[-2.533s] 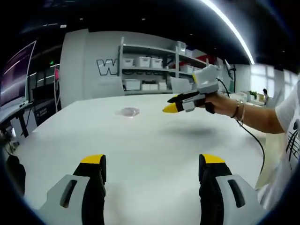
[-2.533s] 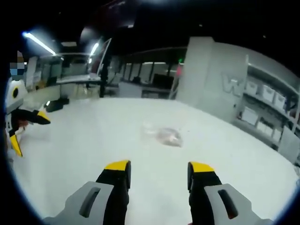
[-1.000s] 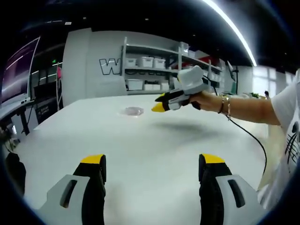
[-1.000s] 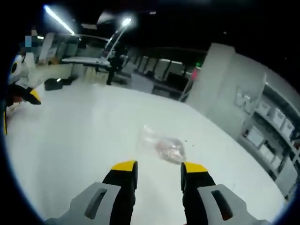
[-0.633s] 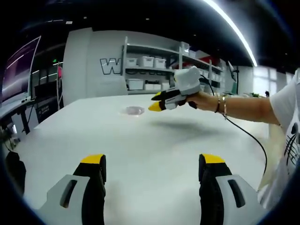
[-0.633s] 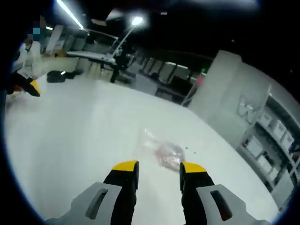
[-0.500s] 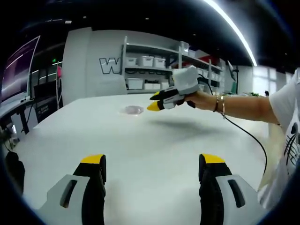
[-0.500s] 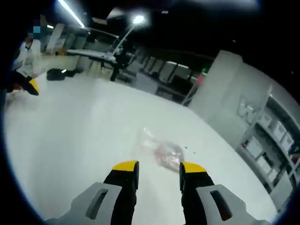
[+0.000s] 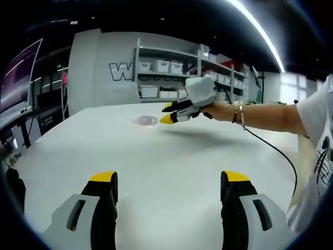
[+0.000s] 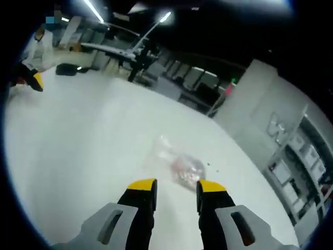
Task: Open the resealable bag by pulling the two sides of the seal apart until the entire bag opening is separated and visibly accessible.
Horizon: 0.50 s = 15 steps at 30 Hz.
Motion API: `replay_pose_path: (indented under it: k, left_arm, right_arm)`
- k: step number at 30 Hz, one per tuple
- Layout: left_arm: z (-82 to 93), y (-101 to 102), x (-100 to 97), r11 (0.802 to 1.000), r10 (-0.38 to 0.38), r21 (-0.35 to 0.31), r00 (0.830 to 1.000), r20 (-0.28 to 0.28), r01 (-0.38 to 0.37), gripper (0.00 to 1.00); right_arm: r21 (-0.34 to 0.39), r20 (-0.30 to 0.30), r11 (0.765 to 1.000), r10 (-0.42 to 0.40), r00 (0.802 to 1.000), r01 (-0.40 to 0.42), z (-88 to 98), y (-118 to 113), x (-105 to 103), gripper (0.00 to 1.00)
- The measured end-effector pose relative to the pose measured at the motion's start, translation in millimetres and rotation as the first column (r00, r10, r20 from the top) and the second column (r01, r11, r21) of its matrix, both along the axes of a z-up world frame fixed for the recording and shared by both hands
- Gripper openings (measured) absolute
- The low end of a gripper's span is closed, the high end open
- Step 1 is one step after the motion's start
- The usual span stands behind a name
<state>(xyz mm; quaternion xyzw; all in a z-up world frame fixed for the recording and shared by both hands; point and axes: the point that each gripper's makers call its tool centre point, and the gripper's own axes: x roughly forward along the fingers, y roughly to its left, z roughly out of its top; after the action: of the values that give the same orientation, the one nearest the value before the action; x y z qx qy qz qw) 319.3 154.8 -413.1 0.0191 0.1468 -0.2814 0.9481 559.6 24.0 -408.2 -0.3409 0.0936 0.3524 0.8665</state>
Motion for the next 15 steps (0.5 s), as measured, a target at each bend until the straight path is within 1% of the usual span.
replay_pose_path:
  k: [5, 6, 8, 10, 12, 15]
  left_arm:
    - [2.1, 2.3, 0.3, 1.000, 0.006, 0.001, 1.000, 0.005, -0.006, 0.80]
    - [2.4, 2.9, 0.3, 1.000, 0.008, 0.002, 1.000, 0.006, -0.008, 0.80]
    - [2.4, 3.7, 0.7, 1.000, 0.010, 0.004, 1.000, 0.005, -0.010, 0.80]
    - [2.3, 3.5, 1.4, 1.000, 0.009, 0.005, 1.000, 0.004, -0.009, 0.80]
    - [3.0, 2.6, 1.9, 1.000, 0.008, 0.005, 1.000, 0.006, -0.008, 0.80]
    - [3.9, 1.2, 2.0, 1.000, 0.005, 0.002, 1.000, 0.010, -0.005, 0.80]
  right_arm:
    - [-0.022, 0.009, 1.000, 0.021, 1.000, -0.021, -0.3, 5.3, 3.9, 0.27]
    - [-0.037, 0.017, 0.999, 0.034, 0.999, -0.033, -0.9, 6.8, 4.2, 0.27]
    - [-0.078, 0.039, 0.996, 0.053, 0.998, -0.050, -2.2, 8.4, 5.7, 0.27]
    - [-0.133, 0.073, 0.989, 0.081, 0.994, -0.071, -2.3, 10.8, 7.5, 0.26]
    - [-0.181, 0.111, 0.979, 0.112, 0.988, -0.090, -1.3, 13.9, 8.2, 0.26]
    - [-0.246, 0.147, 0.963, 0.147, 0.978, -0.107, -2.8, 16.2, 7.8, 0.26]
